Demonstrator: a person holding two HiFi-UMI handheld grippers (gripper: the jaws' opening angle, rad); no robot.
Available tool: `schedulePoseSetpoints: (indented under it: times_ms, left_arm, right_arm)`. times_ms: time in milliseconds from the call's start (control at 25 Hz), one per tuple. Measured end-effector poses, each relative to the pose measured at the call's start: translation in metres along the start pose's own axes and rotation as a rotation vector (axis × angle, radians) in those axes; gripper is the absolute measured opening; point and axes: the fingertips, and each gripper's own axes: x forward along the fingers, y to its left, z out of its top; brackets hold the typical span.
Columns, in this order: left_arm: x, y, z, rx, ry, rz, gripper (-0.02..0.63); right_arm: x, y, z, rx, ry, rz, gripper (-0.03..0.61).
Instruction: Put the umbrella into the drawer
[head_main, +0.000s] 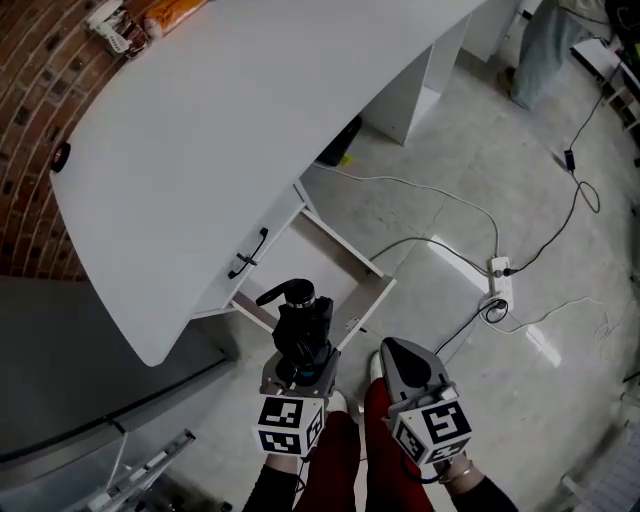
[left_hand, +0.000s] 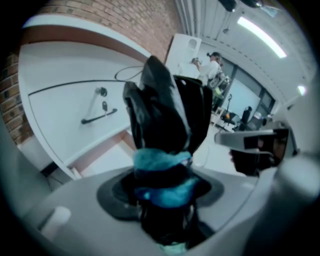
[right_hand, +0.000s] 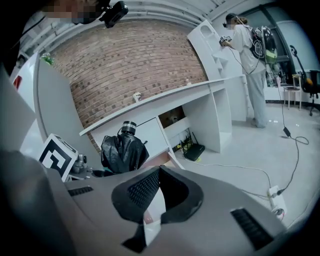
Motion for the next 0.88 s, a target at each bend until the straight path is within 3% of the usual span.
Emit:
schedulePoseSetpoints:
  times_ms: [360, 880]
  left_arm:
    - [0.054, 0.021, -0.017, 0.002, 0.074, 0.054, 0.253]
    - [0.126, 0.055, -0.03, -0.025, 0.148, 0.102, 0.253]
  right_arm:
    - [0.05, -0.019, -0.039, 0.012, 0.087, 0.047, 0.002]
    - [0.101, -0.043, -0.075, 0.045, 0.136, 0.056, 0.002]
